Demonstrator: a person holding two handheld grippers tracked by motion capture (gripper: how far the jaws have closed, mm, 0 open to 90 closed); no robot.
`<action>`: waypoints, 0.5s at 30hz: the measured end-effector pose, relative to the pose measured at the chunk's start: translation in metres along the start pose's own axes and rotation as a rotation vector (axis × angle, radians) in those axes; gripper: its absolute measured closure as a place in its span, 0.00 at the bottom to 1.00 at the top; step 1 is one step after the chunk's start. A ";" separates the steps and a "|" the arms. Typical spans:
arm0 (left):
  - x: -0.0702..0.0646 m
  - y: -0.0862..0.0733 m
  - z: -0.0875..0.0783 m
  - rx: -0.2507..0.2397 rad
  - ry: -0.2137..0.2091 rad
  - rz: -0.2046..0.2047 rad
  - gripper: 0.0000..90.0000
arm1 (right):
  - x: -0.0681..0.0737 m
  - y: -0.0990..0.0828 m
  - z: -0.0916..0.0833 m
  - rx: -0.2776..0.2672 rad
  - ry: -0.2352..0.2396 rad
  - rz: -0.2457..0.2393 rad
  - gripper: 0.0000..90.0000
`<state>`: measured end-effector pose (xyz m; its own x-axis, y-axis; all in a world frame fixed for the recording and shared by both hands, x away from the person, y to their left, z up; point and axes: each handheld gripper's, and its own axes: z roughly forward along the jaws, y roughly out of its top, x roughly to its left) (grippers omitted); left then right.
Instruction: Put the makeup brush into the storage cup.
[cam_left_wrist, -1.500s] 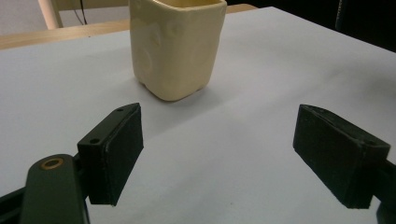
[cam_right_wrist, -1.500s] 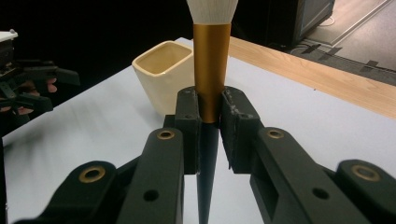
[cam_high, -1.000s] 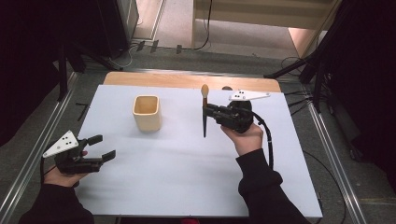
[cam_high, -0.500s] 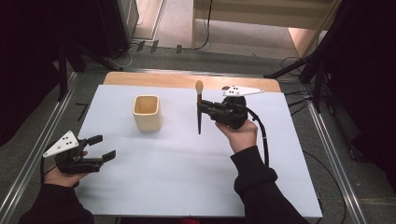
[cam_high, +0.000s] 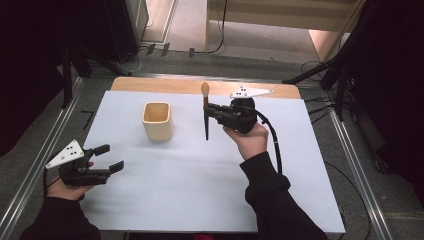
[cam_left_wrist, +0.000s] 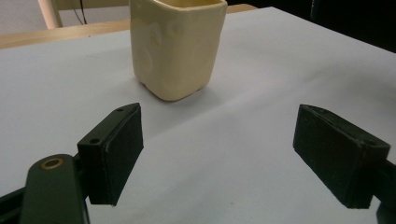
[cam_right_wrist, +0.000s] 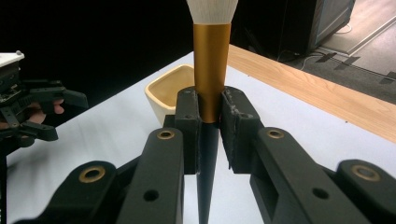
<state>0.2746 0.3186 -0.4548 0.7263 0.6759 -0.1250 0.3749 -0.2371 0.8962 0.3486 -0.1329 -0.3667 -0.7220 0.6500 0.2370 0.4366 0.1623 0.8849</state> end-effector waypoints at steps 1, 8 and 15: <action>0.000 0.000 0.000 0.000 0.000 -0.001 0.19 | 0.000 0.001 0.001 0.000 0.000 -0.001 0.88; 0.000 0.000 0.000 0.000 0.001 -0.003 0.19 | 0.001 0.006 0.008 0.002 0.005 -0.003 0.88; 0.000 0.000 0.000 -0.001 0.000 -0.003 0.19 | 0.004 0.014 0.016 0.004 0.011 -0.007 0.88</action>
<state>0.2748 0.3186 -0.4550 0.7254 0.6764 -0.1274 0.3761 -0.2345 0.8964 0.3606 -0.1164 -0.3597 -0.7312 0.6405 0.2350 0.4334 0.1700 0.8850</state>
